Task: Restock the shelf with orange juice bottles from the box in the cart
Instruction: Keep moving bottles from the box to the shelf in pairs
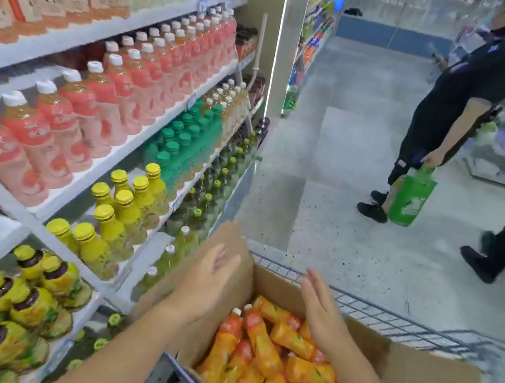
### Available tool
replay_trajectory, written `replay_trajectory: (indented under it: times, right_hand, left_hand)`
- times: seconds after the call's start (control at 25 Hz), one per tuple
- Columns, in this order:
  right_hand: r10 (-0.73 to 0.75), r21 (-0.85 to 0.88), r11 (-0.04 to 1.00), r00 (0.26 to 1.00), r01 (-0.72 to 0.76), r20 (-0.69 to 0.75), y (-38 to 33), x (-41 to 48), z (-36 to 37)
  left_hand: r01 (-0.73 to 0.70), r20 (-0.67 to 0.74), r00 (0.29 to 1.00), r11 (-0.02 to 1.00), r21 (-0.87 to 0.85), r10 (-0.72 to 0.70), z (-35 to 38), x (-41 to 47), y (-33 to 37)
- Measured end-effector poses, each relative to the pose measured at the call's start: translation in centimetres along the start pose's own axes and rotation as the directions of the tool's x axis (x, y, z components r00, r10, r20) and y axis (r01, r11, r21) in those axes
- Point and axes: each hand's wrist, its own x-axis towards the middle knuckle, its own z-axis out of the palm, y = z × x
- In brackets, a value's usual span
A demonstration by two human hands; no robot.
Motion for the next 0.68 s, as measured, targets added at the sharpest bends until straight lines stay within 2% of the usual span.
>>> replay_trajectory:
  times: [0.16,0.32,0.48,0.68]
  right_hand:
    - [0.114,0.021,0.993,0.993,-0.114,-0.028,6.1,0.2,-2.2]
    - [0.255,0.056,0.966,0.965,-0.252,-0.068,12.5,0.1,-2.6]
    - [0.443,0.162,0.891,0.888,-0.423,-0.119,19.0,-0.5,-1.6]
    - [0.637,0.298,0.759,0.756,-0.579,-0.151,26.7,0.2,1.5]
  left_hand:
    - [0.081,0.083,0.993,0.995,0.058,-0.085,5.7,1.8,-2.4]
    - [0.157,0.174,0.966,0.97,0.188,-0.19,9.4,4.1,-6.9]
    - [0.184,0.27,0.924,0.933,0.309,-0.272,12.4,7.3,-12.9]
    - [0.241,0.286,0.868,0.849,0.471,-0.405,15.9,10.8,-21.8]
